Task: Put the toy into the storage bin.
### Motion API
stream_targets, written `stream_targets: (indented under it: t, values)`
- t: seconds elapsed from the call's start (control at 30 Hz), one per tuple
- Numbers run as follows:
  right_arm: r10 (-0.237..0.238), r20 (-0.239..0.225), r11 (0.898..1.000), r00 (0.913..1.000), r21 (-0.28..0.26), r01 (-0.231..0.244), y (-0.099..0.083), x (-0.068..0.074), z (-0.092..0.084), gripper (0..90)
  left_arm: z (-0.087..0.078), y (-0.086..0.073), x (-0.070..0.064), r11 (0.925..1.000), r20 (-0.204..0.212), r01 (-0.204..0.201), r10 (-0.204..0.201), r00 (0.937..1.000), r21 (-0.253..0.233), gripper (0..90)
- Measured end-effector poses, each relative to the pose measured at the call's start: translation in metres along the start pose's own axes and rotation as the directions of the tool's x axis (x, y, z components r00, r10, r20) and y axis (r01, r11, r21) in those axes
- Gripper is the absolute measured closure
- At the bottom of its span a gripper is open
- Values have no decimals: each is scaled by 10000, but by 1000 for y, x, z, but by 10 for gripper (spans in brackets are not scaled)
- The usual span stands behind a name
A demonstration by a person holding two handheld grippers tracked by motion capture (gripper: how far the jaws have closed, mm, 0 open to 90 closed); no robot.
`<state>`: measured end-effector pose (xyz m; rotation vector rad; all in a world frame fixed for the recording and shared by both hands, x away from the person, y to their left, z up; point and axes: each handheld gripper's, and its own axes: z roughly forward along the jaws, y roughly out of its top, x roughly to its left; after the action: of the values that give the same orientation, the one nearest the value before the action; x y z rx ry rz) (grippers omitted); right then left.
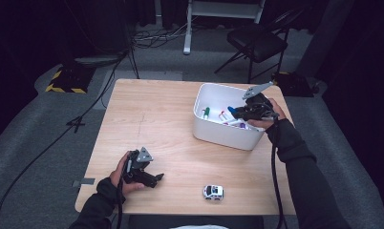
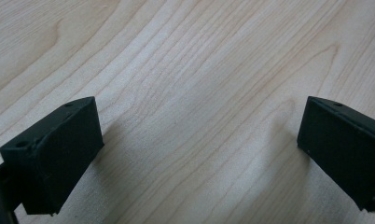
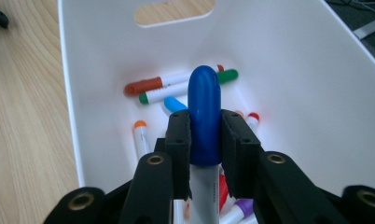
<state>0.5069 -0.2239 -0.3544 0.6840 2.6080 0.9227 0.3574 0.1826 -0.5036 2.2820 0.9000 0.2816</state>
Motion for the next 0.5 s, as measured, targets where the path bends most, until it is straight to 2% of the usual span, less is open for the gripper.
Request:
stream_targets:
  t: [0.13,0.23,0.27,0.3,0.5]
  values:
    - [204,41,9996,9998,199,-205,-7,-3,-1,743,0,0,0,10000,1,0,0,10000,1,2]
    - [274,-4,9995,9996,139,-274,-12,-4,-2,740,0,0,0,10000,-27,-17,17,10000,4,2]
    - [491,-97,9988,9987,55,-490,-13,-3,-1,740,0,0,0,10000,3,0,0,10000,2,2]
    - [293,55,9995,9996,135,-294,-14,-5,-2,739,0,0,0,10000,-3,-1,1,10000,1,2]
    - [415,-52,9990,9991,-147,-416,-16,-4,-3,710,0,0,0,10000,0,-2,2,10000,3,2]
